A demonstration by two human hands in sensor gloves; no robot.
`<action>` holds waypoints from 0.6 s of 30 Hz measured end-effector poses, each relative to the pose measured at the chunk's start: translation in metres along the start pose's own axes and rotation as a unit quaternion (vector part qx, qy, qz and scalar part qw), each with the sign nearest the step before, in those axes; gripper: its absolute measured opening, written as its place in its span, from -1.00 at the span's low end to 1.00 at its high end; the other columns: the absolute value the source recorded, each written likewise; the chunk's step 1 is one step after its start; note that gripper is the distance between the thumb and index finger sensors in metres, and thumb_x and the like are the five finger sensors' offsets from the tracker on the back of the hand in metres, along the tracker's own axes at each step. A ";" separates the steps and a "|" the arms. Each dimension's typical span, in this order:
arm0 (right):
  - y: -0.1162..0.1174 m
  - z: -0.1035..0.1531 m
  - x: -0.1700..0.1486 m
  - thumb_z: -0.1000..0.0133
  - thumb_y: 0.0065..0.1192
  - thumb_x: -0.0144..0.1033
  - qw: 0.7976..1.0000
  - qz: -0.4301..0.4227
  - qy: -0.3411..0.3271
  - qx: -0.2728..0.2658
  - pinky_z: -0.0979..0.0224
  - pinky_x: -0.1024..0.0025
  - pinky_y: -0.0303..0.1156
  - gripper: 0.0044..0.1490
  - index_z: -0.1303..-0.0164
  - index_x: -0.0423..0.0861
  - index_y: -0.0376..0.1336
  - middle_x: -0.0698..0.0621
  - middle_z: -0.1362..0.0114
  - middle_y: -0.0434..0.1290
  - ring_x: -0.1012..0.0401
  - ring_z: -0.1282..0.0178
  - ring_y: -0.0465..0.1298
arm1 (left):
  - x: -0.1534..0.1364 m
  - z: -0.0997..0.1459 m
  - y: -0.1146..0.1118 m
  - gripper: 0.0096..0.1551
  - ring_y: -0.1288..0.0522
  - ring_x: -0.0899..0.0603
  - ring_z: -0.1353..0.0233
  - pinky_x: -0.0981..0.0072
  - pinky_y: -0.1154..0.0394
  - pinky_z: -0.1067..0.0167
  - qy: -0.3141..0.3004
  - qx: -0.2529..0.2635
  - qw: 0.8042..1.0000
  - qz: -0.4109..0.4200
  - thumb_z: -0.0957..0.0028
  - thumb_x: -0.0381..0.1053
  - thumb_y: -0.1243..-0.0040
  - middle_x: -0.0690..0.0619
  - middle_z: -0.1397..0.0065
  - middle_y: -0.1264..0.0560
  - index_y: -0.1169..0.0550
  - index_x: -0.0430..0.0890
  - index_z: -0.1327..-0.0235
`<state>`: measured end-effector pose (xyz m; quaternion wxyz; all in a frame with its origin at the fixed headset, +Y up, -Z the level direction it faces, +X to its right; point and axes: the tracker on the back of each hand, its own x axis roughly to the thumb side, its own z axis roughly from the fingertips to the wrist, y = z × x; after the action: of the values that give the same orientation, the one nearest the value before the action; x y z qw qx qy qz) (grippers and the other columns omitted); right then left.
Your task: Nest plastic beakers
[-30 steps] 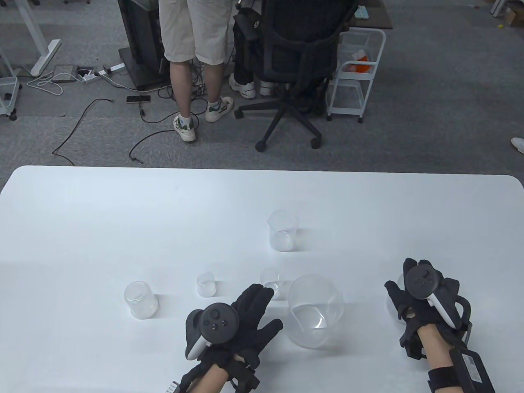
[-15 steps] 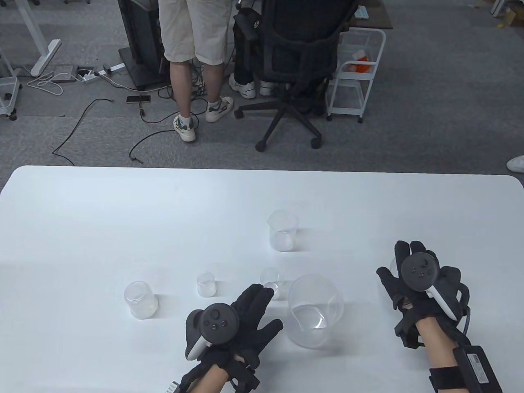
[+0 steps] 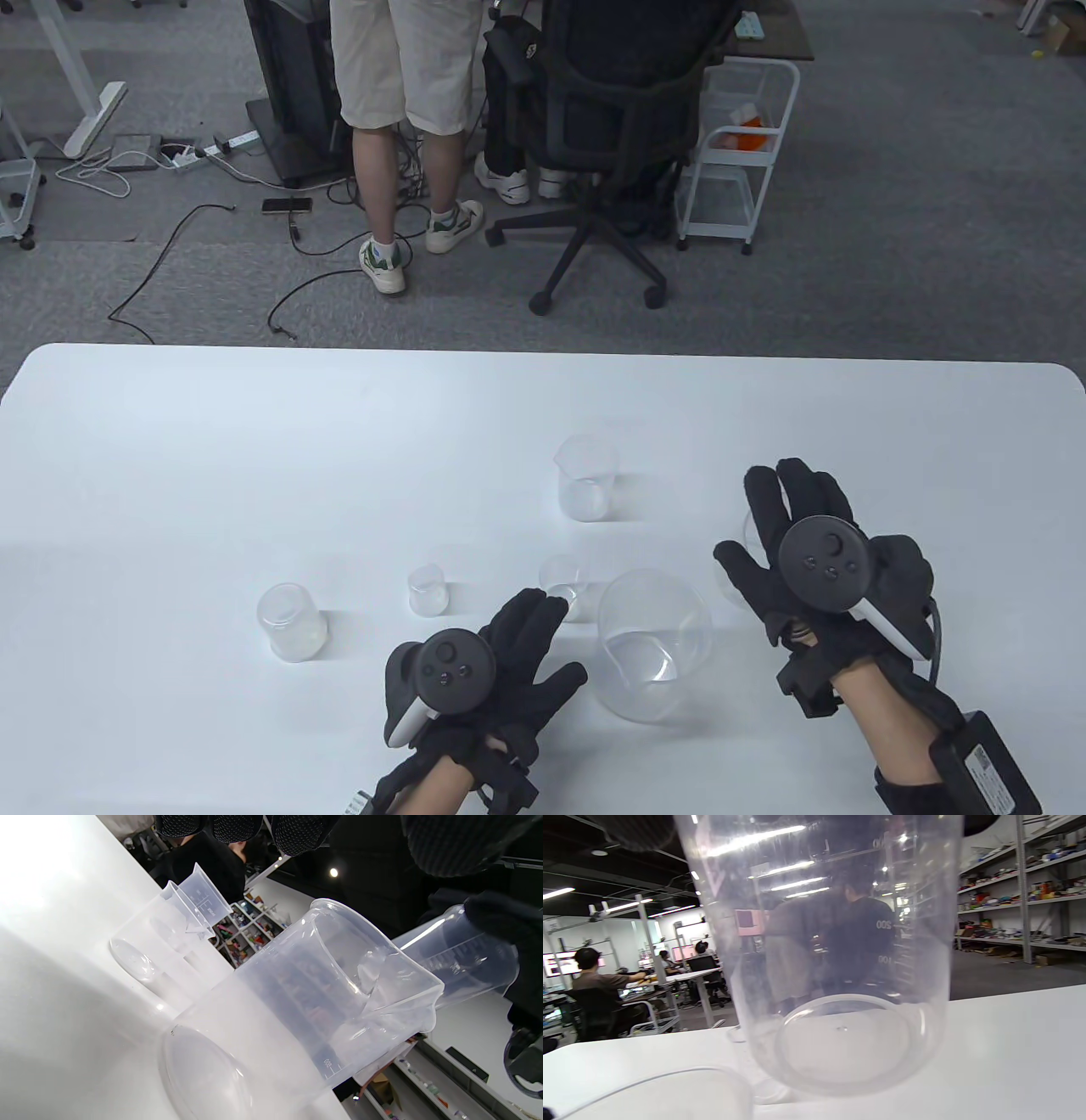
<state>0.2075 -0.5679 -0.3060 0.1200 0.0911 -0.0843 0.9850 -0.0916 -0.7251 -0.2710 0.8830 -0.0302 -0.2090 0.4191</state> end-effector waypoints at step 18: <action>0.042 0.013 0.064 -0.10 0.09 0.29 0.993 -0.003 -0.105 0.057 -0.44 -0.36 0.14 0.02 -0.58 -0.08 -0.11 -0.24 -0.75 -0.10 -0.31 -0.67 0.01 | 0.000 0.000 0.000 -0.02 -0.04 -0.52 -0.63 -0.56 -0.03 -0.38 0.001 0.000 1.000 -0.001 0.06 0.46 0.00 -0.24 -0.64 -0.02 -0.18 -0.05 -0.53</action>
<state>0.1383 -0.5960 -0.2871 0.1082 0.2006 -0.0399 0.9729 -0.0917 -0.7254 -0.2712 0.8837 -0.0305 -0.2088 0.4178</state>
